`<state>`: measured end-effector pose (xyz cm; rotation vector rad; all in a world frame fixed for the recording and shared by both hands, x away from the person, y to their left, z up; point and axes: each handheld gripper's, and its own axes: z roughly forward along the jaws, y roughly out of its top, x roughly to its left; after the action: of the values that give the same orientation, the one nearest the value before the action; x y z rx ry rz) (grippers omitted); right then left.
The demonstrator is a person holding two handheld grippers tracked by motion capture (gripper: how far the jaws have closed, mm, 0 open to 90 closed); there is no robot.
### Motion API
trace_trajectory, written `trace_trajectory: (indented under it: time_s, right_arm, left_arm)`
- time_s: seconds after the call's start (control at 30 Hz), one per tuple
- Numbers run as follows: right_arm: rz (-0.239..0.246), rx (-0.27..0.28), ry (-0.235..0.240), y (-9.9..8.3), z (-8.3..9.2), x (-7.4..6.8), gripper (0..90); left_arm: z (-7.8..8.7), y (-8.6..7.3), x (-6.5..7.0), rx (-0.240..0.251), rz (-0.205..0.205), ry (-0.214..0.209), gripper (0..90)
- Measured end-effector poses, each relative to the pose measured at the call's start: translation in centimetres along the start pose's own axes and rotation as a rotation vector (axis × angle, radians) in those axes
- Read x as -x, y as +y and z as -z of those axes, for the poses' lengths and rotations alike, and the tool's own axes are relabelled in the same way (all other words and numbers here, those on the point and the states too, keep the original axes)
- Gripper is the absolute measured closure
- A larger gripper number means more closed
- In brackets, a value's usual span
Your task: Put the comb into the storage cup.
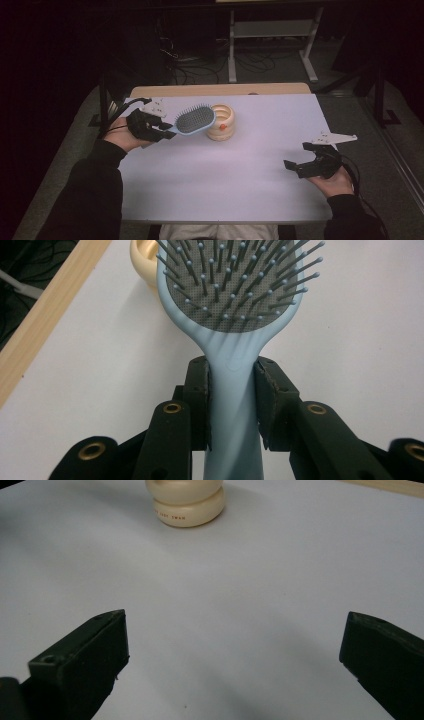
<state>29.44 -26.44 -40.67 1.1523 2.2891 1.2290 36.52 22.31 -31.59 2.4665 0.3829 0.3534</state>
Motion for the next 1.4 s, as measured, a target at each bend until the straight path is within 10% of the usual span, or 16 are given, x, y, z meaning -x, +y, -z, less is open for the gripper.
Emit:
trace_trajectory:
  time_s: [0.57,1.4]
  right_arm:
    - [0.002,0.026,0.023,1.0,0.1,-0.1,0.0]
    - [0.125,0.065,0.109,9.7,-0.5,-2.9,0.0]
  left_arm:
    - [0.8,3.0,-0.5,0.036,-0.010,0.008,69.4]
    - [-0.6,4.3,-0.3,0.050,-0.027,0.041,69.4]
